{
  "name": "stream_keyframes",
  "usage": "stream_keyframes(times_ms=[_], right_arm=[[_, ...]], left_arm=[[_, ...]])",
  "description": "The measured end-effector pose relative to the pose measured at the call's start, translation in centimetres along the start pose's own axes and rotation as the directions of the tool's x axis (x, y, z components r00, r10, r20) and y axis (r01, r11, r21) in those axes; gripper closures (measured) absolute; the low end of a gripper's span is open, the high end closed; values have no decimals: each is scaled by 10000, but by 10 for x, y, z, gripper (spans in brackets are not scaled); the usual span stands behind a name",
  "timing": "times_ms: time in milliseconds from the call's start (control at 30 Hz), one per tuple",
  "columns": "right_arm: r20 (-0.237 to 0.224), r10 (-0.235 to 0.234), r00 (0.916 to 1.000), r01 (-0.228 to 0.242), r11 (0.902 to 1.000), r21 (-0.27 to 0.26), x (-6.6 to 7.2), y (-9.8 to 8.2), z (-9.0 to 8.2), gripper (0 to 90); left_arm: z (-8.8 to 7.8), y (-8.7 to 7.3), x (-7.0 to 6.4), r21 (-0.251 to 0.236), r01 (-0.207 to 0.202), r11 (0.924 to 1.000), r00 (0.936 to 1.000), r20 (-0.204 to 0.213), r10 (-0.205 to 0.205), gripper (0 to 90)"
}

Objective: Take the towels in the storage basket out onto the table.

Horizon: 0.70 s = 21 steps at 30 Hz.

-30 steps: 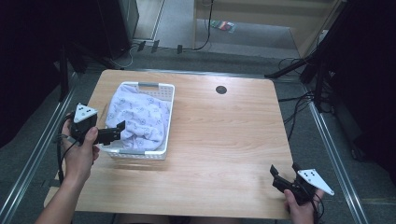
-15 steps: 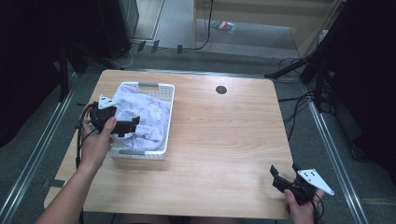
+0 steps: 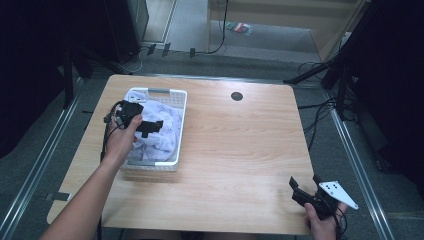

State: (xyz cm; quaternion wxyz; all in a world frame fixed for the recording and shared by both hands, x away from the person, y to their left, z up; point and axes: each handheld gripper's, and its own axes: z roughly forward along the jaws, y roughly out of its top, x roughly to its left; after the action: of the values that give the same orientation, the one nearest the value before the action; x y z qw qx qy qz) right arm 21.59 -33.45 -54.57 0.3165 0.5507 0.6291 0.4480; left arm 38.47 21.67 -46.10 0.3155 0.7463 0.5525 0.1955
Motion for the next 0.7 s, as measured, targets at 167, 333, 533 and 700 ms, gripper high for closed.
stream_keyframes(times_ms=[167,333,533,700], right_arm=[[-15,39,10000,-39,10000,4,0,0,0,131],[-59,-8,10000,8,10000,5,0,0,0,132],[-52,1,10000,-1,10000,-3,0,0,0,131],[-45,33,10000,-32,10000,18,0,0,0,132]], left_arm=[[18,4,4,351,48,9994,10000,27,-49,0],[32,2,5,957,67,9954,10000,-63,-61,0],[43,-1,4,1588,-28,9873,9996,-257,70,0],[50,0,0,2424,-262,9698,9988,-345,356,0]])
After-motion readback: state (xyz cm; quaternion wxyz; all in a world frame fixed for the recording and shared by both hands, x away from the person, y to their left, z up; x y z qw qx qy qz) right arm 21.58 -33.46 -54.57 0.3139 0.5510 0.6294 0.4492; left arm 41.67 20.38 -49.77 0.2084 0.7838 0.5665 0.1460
